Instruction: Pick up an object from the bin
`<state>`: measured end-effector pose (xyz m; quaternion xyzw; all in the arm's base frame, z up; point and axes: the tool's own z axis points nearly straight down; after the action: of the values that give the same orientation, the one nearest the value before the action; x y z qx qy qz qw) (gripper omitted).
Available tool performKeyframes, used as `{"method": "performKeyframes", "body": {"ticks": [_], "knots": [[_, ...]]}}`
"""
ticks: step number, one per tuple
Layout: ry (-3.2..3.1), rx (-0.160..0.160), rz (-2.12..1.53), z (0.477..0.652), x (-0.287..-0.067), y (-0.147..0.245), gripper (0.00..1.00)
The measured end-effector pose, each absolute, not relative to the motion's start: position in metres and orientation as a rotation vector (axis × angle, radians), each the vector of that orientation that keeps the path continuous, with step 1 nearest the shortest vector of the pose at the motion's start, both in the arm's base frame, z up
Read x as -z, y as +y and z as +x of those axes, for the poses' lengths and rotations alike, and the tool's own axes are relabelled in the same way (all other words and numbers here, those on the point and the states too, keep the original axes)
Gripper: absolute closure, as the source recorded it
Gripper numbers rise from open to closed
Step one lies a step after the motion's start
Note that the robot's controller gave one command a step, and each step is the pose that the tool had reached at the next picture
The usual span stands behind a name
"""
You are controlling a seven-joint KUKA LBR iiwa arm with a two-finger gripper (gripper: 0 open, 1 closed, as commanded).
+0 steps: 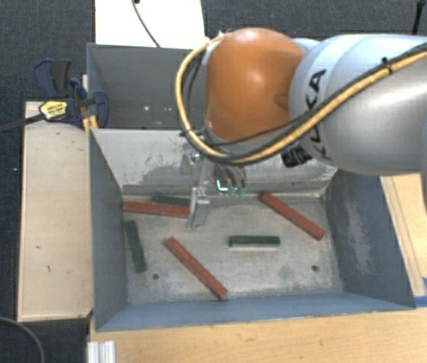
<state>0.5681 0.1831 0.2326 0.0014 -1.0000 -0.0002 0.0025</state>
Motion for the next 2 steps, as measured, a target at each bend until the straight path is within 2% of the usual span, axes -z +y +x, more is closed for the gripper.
{"method": "performKeyframes", "body": {"ticks": [1,2], "knots": [[-3.133,-0.004,-0.100,0.536,-0.104,0.113,0.00],[-3.139,-0.006,-0.073,0.558,-0.072,0.026,0.00]]}}
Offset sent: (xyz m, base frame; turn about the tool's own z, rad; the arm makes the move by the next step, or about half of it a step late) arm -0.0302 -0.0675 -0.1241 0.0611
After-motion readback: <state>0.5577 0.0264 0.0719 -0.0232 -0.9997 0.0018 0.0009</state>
